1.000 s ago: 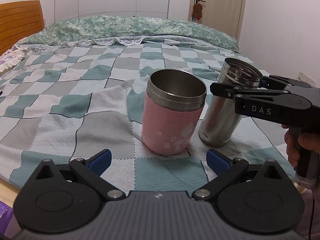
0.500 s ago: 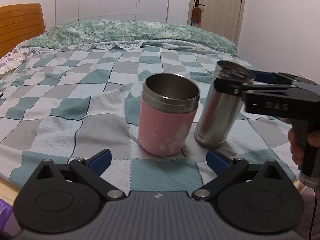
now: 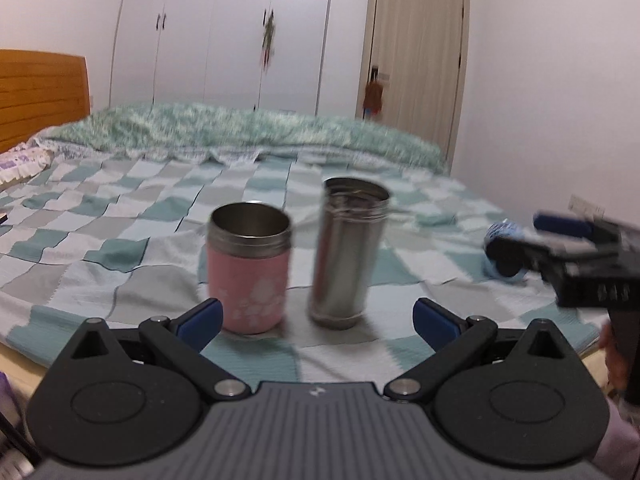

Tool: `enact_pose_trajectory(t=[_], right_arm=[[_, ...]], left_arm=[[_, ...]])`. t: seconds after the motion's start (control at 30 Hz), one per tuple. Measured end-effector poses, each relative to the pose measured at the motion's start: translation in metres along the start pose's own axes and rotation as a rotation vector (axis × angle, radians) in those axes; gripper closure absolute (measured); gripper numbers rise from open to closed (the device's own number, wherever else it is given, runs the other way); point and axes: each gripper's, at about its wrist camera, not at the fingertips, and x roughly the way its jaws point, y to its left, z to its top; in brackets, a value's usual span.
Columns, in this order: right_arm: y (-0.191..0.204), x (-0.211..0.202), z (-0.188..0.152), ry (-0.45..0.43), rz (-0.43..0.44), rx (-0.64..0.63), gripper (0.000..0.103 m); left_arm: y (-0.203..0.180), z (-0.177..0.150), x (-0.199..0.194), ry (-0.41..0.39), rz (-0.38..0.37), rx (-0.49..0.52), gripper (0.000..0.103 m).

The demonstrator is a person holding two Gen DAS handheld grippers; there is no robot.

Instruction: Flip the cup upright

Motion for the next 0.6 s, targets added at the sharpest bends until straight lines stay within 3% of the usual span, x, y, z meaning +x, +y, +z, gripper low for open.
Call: enact_pose_trajectory(t=[0.1,0.3,0.53,0.6], right_arm=[[-0.011,-0.027,-0.02,0.004,-0.031,-0.017,0.0],[-0.028,-0.07,-0.07,0.005,-0.111,-0.052,0.0],[-0.036,-0.096,-0.119,-0.027,-0.181,-0.068,0.0],[-0.035,-0.099,-0.124,-0.038,-0.188,-0.06,0.0]], left_arm=[[-0.02,-0.015,-0.008,-0.064,0.001,0.013,0.0],[-0.06,-0.049,-0.01,-0.114,0.005,0.065,0.0],[-0.078,-0.086,-0.009,-0.199,0.065,0.064,0.0],[-0.081,-0.092,-0.006,-0.191,0.082,0.07,0.0]])
